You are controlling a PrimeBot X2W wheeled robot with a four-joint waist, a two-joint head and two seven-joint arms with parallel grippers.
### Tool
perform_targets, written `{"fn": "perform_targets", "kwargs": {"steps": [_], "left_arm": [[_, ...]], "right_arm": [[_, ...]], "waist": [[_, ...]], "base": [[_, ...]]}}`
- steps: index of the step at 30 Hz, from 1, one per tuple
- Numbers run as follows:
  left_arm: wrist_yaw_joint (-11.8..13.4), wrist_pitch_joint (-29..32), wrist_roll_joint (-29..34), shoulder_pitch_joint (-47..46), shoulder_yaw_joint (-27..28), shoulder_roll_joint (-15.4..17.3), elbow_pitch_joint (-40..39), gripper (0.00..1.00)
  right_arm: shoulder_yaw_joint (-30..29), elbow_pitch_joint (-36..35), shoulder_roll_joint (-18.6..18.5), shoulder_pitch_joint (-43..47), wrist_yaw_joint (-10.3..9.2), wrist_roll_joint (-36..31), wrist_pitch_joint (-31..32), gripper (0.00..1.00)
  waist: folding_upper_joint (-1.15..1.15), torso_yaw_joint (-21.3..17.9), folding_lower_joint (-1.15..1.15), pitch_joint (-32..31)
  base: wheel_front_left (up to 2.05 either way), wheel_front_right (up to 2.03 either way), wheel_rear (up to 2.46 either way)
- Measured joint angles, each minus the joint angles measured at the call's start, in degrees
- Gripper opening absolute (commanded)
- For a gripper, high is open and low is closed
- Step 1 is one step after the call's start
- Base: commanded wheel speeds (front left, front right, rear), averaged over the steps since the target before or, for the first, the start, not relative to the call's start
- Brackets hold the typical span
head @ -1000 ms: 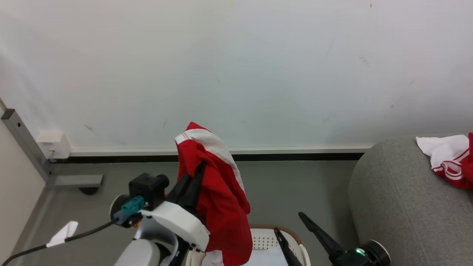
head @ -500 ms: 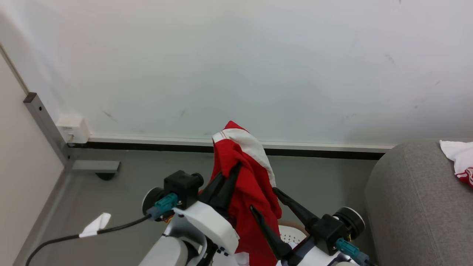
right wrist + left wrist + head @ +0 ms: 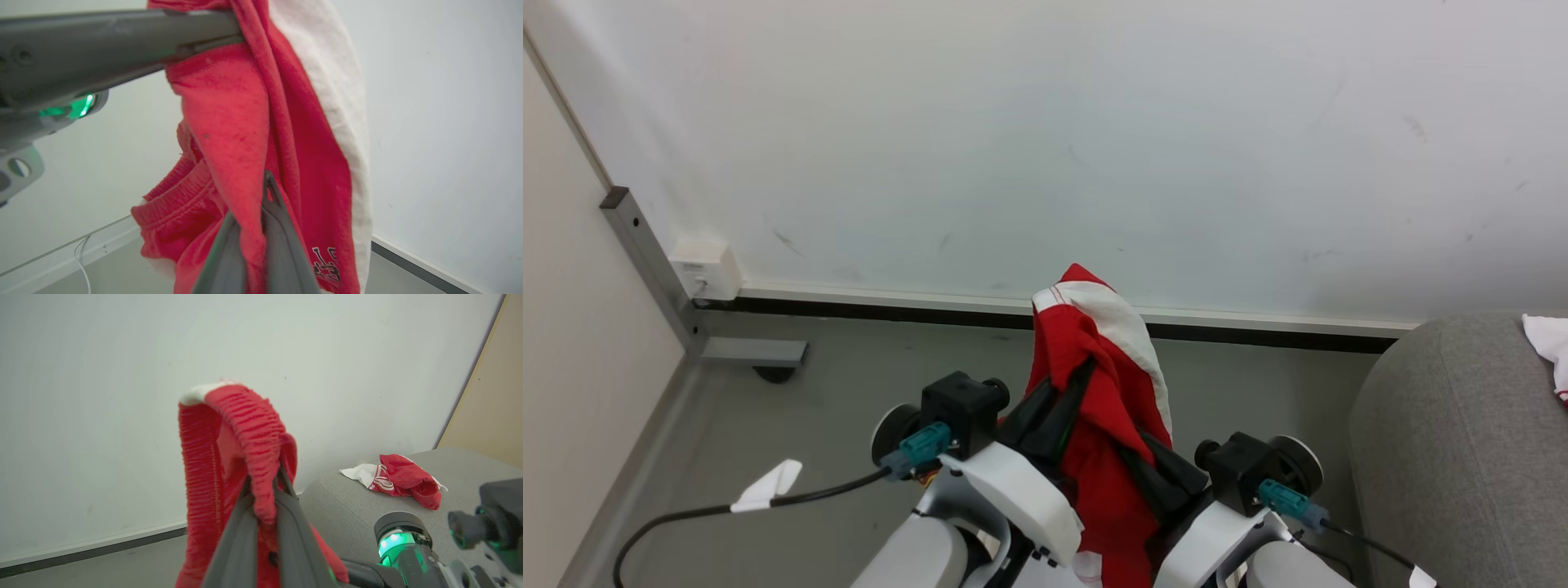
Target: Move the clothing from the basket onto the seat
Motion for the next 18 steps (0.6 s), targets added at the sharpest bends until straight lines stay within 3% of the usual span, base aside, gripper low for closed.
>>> {"fn": "perform_targets", "kwargs": {"steps": [4,7,8,9,18], "left_arm": [[0.5,-0.2,-0.1,0.0,0.3,0.2,0.3,0.02],[0.7,-0.5,-0.2,0.0,0.5,0.4,0.3,0.4],[0.8,-0.5,-0.2,0.0,0.5,0.5,0.3,0.85],[1.0,-0.5,-0.2,0.0,0.4,0.5,0.3,1.0],[1.1,-0.4,-0.5,1.1,-0.1,1.6,0.5,1.0]], "right_arm": [[-0.7,0.3,0.0,-0.8,-0.01,0.0,0.0,0.0],[-2.2,0.1,0.0,-0.8,0.0,0.0,0.0,0.0],[-2.6,0.0,0.0,-0.8,-0.01,0.0,0.0,0.0],[-3.1,-0.1,0.0,-0.8,0.0,-0.1,0.0,0.0],[-8.6,-0.4,0.0,-0.8,0.0,-2.1,0.0,0.0]], "waist": [[0.0,-0.3,0.0,0.0],[0.0,-0.6,0.0,0.1],[0.0,-0.7,0.0,0.1],[0.0,-0.9,0.0,0.2],[0.0,-2.1,0.0,0.1]], "base": [[0.0,0.0,0.0],[0.0,0.0,0.0],[0.0,0.0,0.0],[0.0,0.0,0.0],[0.0,0.0,0.0]]}}
